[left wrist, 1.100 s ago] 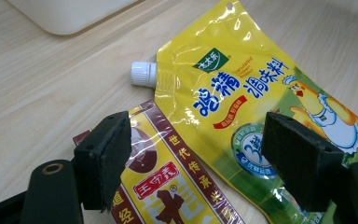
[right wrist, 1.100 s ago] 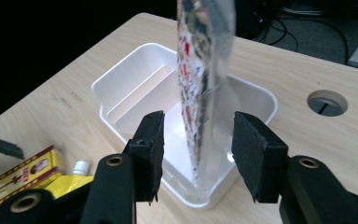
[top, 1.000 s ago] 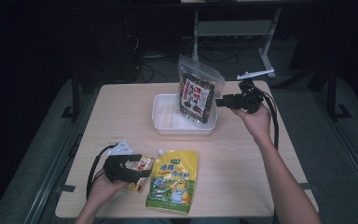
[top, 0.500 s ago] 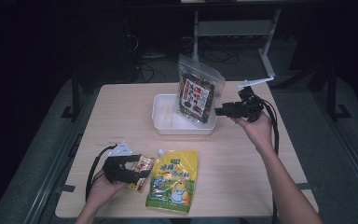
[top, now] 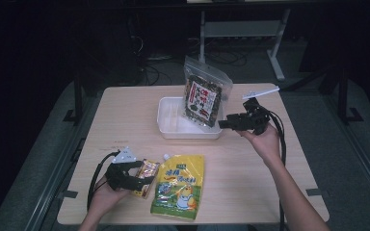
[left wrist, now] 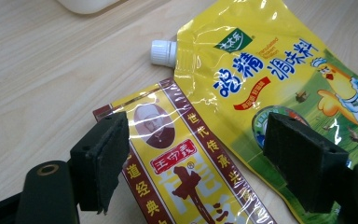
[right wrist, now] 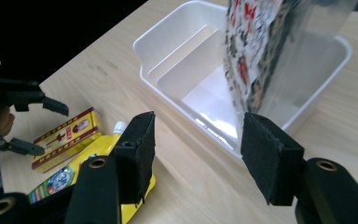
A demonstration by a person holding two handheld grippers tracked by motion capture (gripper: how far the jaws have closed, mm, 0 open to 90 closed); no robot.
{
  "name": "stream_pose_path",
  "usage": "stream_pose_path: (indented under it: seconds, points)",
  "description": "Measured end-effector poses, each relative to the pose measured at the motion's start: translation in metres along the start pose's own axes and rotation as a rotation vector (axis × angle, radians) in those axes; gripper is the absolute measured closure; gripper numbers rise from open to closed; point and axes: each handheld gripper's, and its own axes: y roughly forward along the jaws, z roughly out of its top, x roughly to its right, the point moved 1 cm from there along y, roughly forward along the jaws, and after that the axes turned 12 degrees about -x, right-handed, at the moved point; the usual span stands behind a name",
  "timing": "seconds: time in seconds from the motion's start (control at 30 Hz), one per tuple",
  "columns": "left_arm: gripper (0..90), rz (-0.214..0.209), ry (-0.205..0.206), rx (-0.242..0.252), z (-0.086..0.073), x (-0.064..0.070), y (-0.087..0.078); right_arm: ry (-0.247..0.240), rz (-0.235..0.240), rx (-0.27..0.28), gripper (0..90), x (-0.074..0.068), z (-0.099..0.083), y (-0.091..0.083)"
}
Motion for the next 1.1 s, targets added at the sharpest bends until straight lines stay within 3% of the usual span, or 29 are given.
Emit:
stream_pose_path:
  seconds: [0.3, 1.1]
  points:
    - [19.8, 0.039, -0.010, -0.013, -0.002, 0.000, -0.001, -0.010, 0.037, -0.030, 41.5, -0.008, -0.009, 0.013]
    - [16.6, 0.060, -0.036, -0.052, -0.004, -0.001, 0.006, -0.026, 0.090, -0.093, 39.2, -0.022, -0.025, 0.035]
